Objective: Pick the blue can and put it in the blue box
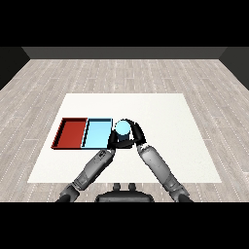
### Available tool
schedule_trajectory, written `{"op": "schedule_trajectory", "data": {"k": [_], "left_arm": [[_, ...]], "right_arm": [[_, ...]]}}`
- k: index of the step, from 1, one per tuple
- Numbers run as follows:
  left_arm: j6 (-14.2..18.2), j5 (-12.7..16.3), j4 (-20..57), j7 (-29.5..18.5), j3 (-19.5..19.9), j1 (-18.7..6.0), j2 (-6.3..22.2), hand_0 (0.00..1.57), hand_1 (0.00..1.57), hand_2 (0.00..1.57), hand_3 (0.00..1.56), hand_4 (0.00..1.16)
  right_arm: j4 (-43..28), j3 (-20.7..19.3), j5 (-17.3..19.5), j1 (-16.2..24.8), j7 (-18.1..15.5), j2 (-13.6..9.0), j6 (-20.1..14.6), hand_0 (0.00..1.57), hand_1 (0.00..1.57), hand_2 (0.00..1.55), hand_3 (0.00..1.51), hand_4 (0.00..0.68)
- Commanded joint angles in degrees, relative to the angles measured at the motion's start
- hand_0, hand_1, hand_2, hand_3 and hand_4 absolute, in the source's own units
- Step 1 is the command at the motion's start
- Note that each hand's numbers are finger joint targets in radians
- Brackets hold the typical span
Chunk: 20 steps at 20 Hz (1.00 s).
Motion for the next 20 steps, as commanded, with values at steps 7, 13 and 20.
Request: {"op": "schedule_trajectory", "data": {"k": [7,13,20], "left_arm": [[2.7,-0.4,-2.0,-1.5,-1.1,0.9,-0.1,1.57,1.57,1.57,1.49,1.13],[-1.9,-5.0,-1.4,-2.2,3.3,4.2,-0.1,1.57,1.57,1.57,1.49,1.13],[-1.5,-5.9,-2.3,2.9,7.3,4.0,5.0,1.57,1.57,1.57,1.48,1.13]], "right_arm": [[-2.1,-1.2,2.8,1.7,1.3,0.0,4.3,0.00,0.00,0.00,0.00,0.000],[-6.5,0.0,1.4,3.2,4.4,0.0,1.2,0.00,0.00,0.00,0.00,0.000],[-9.0,-9.8,-2.4,9.8,0.5,-2.0,3.7,0.00,0.00,0.00,0.00,0.000]]}}
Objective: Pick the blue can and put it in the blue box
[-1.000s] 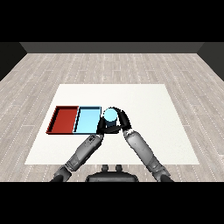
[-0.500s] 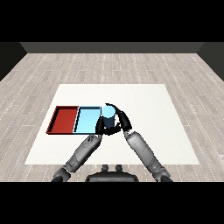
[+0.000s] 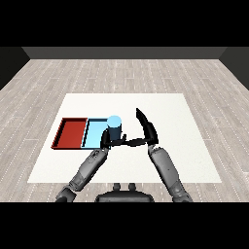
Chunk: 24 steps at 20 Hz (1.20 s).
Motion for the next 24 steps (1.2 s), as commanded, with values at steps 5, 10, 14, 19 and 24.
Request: {"op": "schedule_trajectory", "data": {"k": [5,10,14,19,24], "left_arm": [[0.3,-3.8,-1.9,6.3,4.7,-0.6,6.9,1.57,1.57,1.57,1.48,1.13],[-1.6,-4.7,5.5,8.3,9.1,-3.6,8.1,1.57,1.57,1.57,1.49,1.14],[-3.4,-6.0,13.4,10.5,11.1,-4.7,14.4,1.57,1.57,1.57,1.49,1.10],[1.2,-15.4,26.0,21.3,6.1,-12.7,17.5,1.53,1.53,1.42,1.27,0.97],[0.9,-19.8,39.3,29.8,4.2,-19.1,15.7,0.90,0.90,0.77,0.55,0.91]], "right_arm": [[0.2,-4.9,-3.3,5.6,-4.6,0.2,1.2,0.00,0.00,0.00,0.00,0.000],[1.2,-7.4,-5.7,6.0,-5.7,1.4,1.8,0.00,0.00,0.00,0.00,0.000],[3.1,-10.0,-8.3,6.4,-7.3,-0.4,4.5,0.00,0.00,0.00,0.00,0.000],[3.1,-8.1,-8.2,8.0,-7.8,1.5,1.5,0.00,0.00,0.00,0.00,0.000],[7.8,-12.1,-9.5,5.6,-8.1,0.0,3.5,0.00,0.00,0.00,0.00,0.000]]}}
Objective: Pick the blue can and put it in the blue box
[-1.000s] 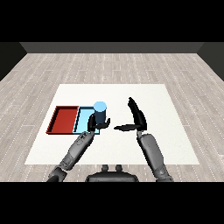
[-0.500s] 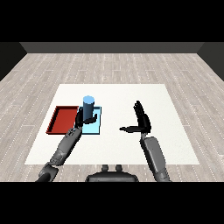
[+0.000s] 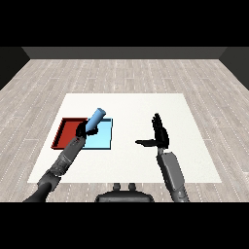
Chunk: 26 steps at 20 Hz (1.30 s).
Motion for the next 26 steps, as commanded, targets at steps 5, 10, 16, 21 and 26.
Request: {"op": "schedule_trajectory", "data": {"k": [5,10,16,21,26], "left_arm": [[-1.7,-5.8,20.5,8.2,-2.0,-8.4,-5.9,1.19,1.19,1.05,0.38,0.84],[-7.7,-9.4,29.0,17.1,-5.3,-13.6,-10.0,1.21,1.21,1.06,0.00,0.83],[-23.5,-4.7,29.5,7.8,-0.7,-9.2,-9.6,0.00,0.00,0.00,0.00,0.78],[-4.2,-3.4,29.9,9.5,2.6,-10.2,-9.5,0.00,0.00,0.00,0.00,0.00],[13.3,0.1,21.5,-2.8,7.4,-10.1,-7.9,0.00,0.00,0.00,0.00,0.00]], "right_arm": [[5.4,-4.2,-2.8,-0.4,-2.6,-1.2,2.2,0.00,0.00,0.00,0.00,0.000],[10.0,-5.6,-2.7,-1.0,-4.8,-1.8,2.9,0.00,0.00,0.00,0.00,0.000],[10.3,-6.2,-3.7,-3.2,-2.8,-1.4,2.8,0.00,0.00,0.00,0.00,0.000],[11.7,-6.8,-2.5,-3.8,-5.4,-1.0,1.4,0.00,0.00,0.00,0.00,0.000],[10.5,-6.4,-2.4,-1.7,-6.5,-2.5,3.4,0.00,0.00,0.00,0.00,0.000]]}}
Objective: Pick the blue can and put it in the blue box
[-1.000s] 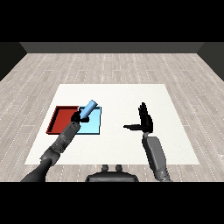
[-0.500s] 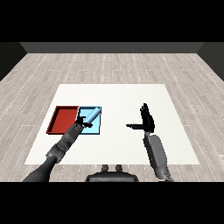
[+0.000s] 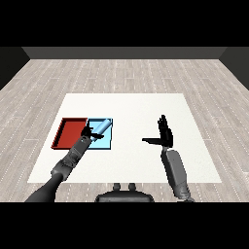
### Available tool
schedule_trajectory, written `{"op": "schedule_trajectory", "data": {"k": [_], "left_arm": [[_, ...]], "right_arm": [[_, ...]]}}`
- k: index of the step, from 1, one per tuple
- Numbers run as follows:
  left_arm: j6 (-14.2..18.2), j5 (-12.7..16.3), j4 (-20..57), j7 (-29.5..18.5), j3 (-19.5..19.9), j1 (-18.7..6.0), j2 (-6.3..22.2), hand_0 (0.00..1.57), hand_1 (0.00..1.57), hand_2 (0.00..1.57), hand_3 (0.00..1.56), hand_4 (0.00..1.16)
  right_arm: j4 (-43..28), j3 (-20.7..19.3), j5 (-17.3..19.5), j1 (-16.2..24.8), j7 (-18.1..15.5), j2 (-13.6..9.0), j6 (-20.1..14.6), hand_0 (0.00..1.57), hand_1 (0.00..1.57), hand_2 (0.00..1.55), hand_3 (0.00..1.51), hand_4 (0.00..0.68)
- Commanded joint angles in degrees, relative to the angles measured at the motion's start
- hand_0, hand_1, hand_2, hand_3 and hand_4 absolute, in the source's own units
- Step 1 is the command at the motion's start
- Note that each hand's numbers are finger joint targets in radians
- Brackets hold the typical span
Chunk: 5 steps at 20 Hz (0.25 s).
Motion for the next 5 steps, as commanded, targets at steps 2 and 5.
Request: {"op": "schedule_trajectory", "data": {"k": [2,5], "left_arm": [[14.5,4.1,-10.5,-15.8,5.4,2.2,-0.7,0.00,0.00,0.00,0.00,0.00],[10.4,8.4,-18.7,-27.5,9.8,4.2,-0.8,0.00,0.00,0.00,0.00,0.00]], "right_arm": [[-1.1,1.0,1.6,-0.7,0.0,-0.5,-0.5,0.00,0.00,0.00,0.00,0.000],[-1.6,1.8,2.8,-1.3,1.0,-2.4,0.6,0.00,0.00,0.00,0.00,0.000]]}}
